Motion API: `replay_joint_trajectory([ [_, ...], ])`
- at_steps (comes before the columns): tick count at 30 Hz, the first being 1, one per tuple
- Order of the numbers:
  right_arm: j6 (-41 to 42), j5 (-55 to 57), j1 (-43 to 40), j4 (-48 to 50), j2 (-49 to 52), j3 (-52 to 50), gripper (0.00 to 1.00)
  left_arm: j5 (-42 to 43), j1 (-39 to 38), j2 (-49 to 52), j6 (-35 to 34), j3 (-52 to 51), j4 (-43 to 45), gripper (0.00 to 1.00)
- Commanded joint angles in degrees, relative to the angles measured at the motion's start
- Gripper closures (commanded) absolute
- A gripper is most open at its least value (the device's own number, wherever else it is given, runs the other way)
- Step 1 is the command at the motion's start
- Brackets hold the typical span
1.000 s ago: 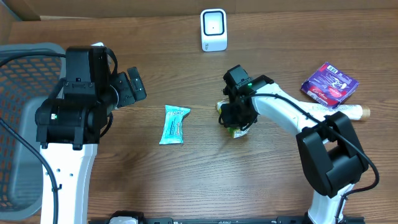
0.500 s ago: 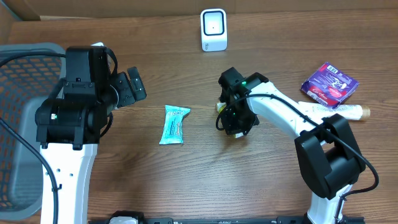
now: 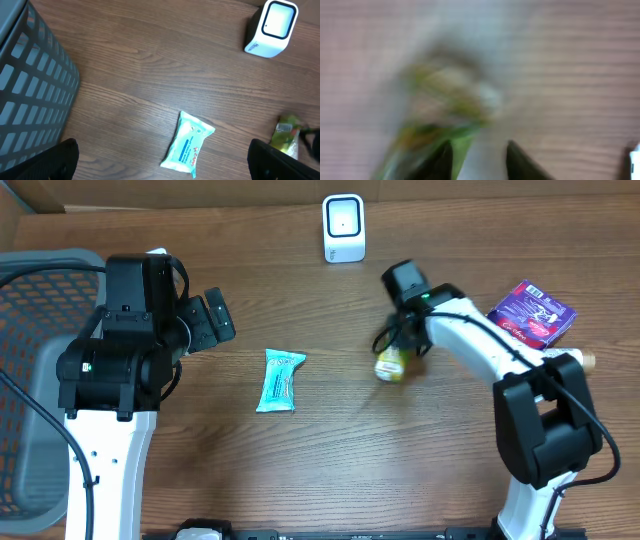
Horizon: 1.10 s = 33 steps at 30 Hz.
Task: Scan the item barcode
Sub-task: 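Lift the pouch upright and swing it toward the scanner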
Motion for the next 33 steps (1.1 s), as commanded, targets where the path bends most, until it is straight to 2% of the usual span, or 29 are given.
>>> replay_joint_trajectory([
  [1, 0.4, 1.3, -2.3, 4.0, 0.7, 0.5, 0.44, -0.7, 0.1, 0.2, -0.6, 0.4, 0.0, 0.01],
  [4, 0.5, -7.5, -3.6, 1.4, 0.6, 3.6, 0.33, -0.7, 0.1, 0.2, -0.6, 0.4, 0.0, 0.0],
  [8, 0.4, -15.6, -3.9, -6.7, -0.4, 9.1, 0.3, -0.7, 0.1, 0.2, -0.6, 0.4, 0.0, 0.0],
  [13, -0.4, -17.2, -2.1, -16.3, -1.6, 12.6, 0.2, -0.7, 0.1, 0.2, -0.5, 0.4, 0.0, 0.0],
  [20, -1.4, -16.7, -0.6, -17.6, 1.0, 8.0, 0.12, -0.7, 0.1, 0.2, -0.6, 0.4, 0.0, 0.0],
  [27, -1.4, -15.6, -0.7, -14.2, 2.2, 3.8, 0.12, -0.7, 0.1, 0.2, -0.6, 0.4, 0.0, 0.0],
  [33, -1.4, -15.0, -0.7, -10.1, 2.2, -0.5, 0.2, -0.7, 0.1, 0.2, -0.6, 0.4, 0.0, 0.0],
])
